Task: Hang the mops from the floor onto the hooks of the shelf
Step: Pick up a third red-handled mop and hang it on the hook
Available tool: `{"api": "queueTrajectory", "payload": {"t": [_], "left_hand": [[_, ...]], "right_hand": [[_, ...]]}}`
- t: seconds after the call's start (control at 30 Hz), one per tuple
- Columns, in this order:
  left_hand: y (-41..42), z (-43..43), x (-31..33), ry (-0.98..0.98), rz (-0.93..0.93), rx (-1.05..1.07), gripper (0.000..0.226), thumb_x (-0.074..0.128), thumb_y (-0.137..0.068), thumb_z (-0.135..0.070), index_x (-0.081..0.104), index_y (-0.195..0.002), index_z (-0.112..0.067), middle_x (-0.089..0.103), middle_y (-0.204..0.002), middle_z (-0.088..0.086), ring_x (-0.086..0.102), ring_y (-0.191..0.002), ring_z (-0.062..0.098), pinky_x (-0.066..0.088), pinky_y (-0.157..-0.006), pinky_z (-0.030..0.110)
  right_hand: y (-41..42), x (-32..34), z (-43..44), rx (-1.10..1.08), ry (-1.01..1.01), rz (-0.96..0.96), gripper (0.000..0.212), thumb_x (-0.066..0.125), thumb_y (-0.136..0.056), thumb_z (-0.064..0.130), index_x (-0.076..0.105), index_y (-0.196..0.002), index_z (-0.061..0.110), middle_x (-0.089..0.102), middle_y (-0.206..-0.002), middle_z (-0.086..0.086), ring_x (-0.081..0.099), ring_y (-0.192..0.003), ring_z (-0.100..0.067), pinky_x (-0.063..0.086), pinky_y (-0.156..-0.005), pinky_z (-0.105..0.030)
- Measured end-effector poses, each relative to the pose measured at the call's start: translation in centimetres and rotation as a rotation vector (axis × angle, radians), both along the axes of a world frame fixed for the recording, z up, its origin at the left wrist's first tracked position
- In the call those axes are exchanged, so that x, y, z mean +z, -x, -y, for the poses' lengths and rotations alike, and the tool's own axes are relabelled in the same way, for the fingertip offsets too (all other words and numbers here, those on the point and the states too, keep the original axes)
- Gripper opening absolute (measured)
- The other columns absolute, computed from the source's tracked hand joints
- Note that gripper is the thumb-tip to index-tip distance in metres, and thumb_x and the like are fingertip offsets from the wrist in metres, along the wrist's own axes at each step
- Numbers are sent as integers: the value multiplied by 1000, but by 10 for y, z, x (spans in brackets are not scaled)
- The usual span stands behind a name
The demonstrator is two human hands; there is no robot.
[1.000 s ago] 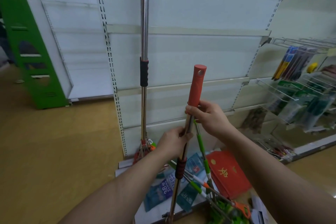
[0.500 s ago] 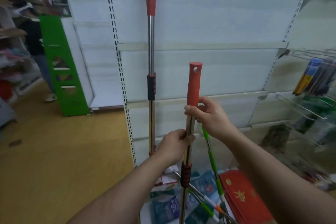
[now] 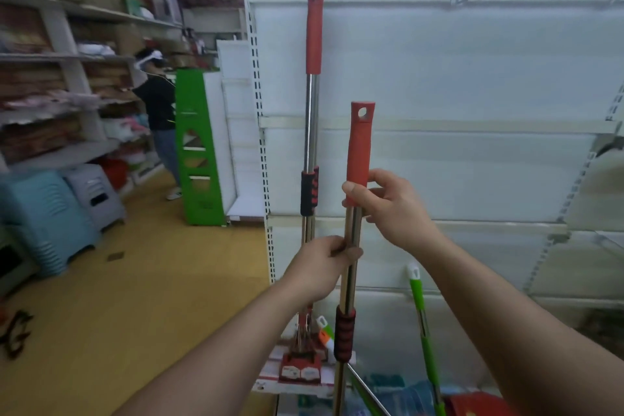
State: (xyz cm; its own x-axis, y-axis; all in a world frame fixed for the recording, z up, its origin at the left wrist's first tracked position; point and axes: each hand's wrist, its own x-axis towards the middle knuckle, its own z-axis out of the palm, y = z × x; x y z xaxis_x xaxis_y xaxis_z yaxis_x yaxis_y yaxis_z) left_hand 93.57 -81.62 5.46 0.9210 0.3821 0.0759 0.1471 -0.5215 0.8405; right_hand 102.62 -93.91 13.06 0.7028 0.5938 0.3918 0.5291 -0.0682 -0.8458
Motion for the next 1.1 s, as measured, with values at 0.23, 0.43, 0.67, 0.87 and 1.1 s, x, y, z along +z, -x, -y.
{"api": "queueTrajectory", "payload": {"t": [0.23,0.43,0.67,0.87,1.1], "left_hand": [[5,-1,35,-46,85,75,30,59,-98,-44,66,-79,-22,48,-54,-16,46,-58,4,35,-57,26],[13,-5,68,-107,127,120,35,58,-96,-47,68,-78,-19,68,-66,-7,62,-63,16,41,-60,28],[14,-14,100,-140,209,123,51,56,-88,-57,67,-79,-7,73,-82,19,68,-76,38,54,-70,45],[5,-28,113,-120,269,122,61,56,-88,-59,64,-87,2,71,-89,28,70,-79,39,58,-71,40],[-5,-50,131,-193,315,131,52,55,-97,-47,61,-82,3,68,-86,28,45,-51,20,32,-53,28]], "right_hand": [[-2,41,-6,108,-65,41,5,66,-98,40,66,-98,35,79,-86,4,73,-78,-7,52,-57,-12],[-2,73,-18,141,-88,43,23,69,-94,45,72,-100,23,78,-76,4,63,-65,-18,51,-63,-32],[2,109,-30,102,-69,124,32,69,-93,49,70,-89,17,72,-62,15,60,-57,-18,58,-63,-44],[4,129,-38,59,-70,140,35,67,-94,50,72,-97,15,76,-77,4,65,-65,-20,60,-74,-51],[1,149,-58,6,-85,171,36,65,-95,50,72,-97,15,77,-80,2,64,-67,-21,60,-75,-53]]}}
